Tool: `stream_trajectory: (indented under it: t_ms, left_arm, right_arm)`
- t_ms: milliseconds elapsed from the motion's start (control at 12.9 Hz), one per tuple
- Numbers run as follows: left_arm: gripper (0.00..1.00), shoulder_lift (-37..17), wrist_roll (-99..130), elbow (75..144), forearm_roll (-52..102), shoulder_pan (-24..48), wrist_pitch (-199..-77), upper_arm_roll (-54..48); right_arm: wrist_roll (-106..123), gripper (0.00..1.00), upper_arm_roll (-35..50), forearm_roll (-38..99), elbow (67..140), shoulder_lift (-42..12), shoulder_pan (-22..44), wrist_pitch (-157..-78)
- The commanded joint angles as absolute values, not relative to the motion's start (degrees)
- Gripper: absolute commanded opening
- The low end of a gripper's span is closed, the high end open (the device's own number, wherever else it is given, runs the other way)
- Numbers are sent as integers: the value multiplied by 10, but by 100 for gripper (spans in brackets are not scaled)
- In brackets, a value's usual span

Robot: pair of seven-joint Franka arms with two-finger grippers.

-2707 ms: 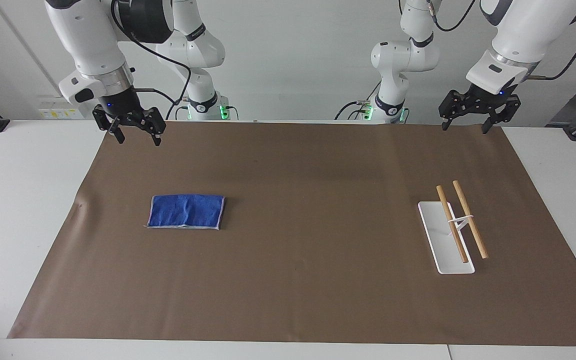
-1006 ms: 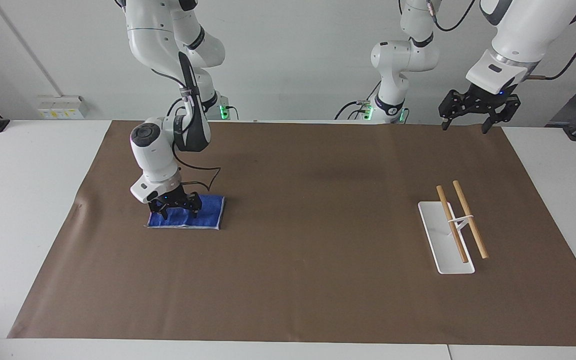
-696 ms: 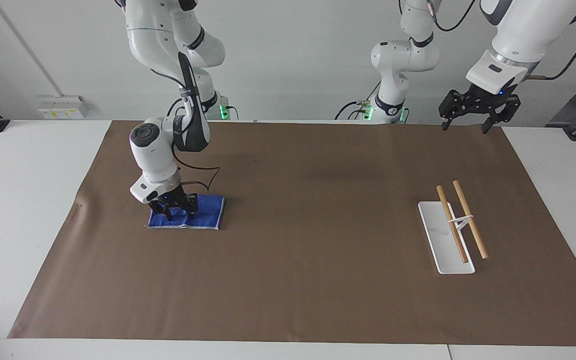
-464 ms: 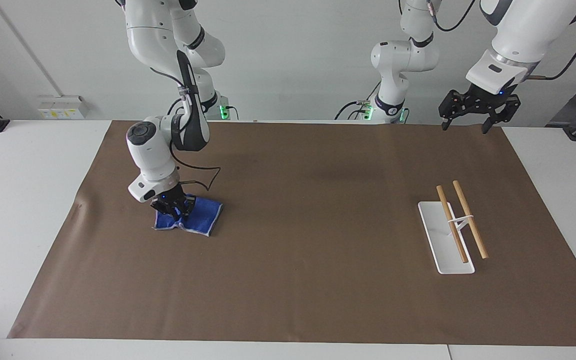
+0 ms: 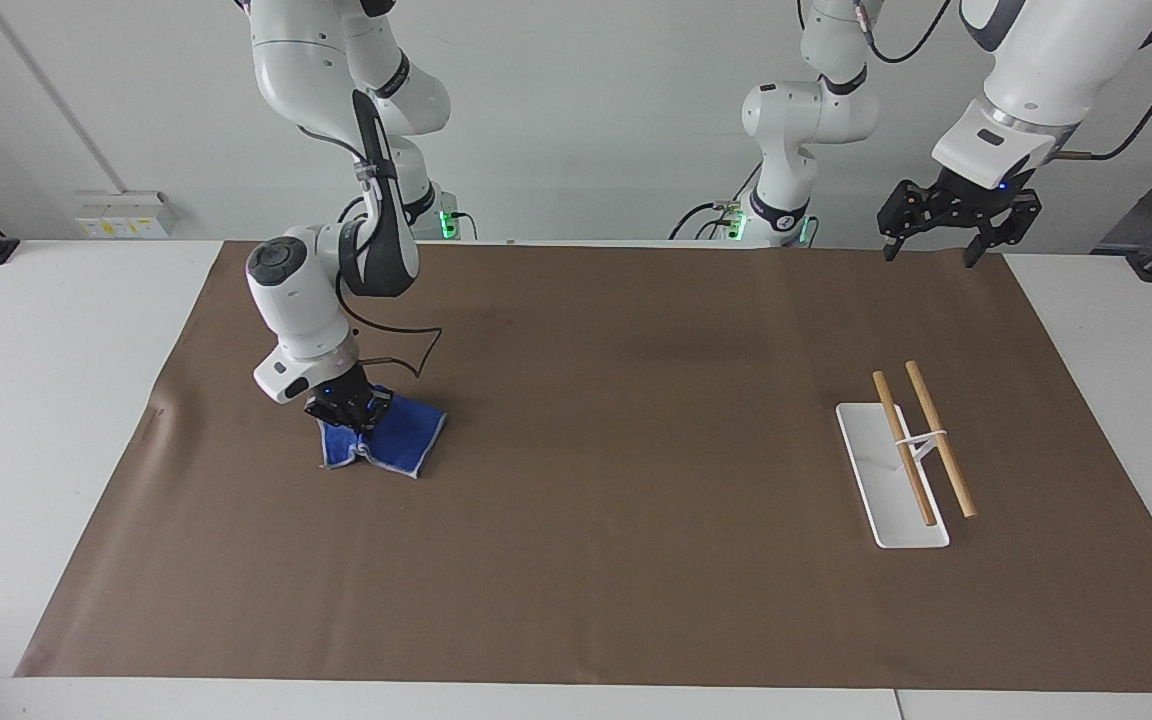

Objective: Right arm passes towel to left arm to hang
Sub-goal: 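Grasp and lift the blue towel with the right gripper toward center, then move the left gripper toward the towel held by the right gripper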

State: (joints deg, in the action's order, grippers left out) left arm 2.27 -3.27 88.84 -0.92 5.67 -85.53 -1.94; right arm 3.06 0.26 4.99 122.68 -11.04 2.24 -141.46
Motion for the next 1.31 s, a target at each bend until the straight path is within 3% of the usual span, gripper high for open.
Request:
stream_trajectory:
  t_ms: [0,309,619,851,1238]
  left_arm:
    - [100,37,-27,904,-17,57,-852,-18]
    - [100,37,-27,904,-17,57,-851,-18]
    - [100,39,-25,904,-17,65,-845,-23]
    - [100,40,-25,920,0,75,-894,-27]
    - [100,46,114,980,167,81,-1014,-27]
  right_arm:
    - [47,0,15,96,1194,-89,20,-1368]
    - [47,0,39,179,1120,-87,20,-1309]
    - [47,0,74,321,1062,-90,20,-1297]
    - [47,0,97,476,1052,-93,21,-1305]
    - [46,0,134,650,1052,-91,39,-1340]
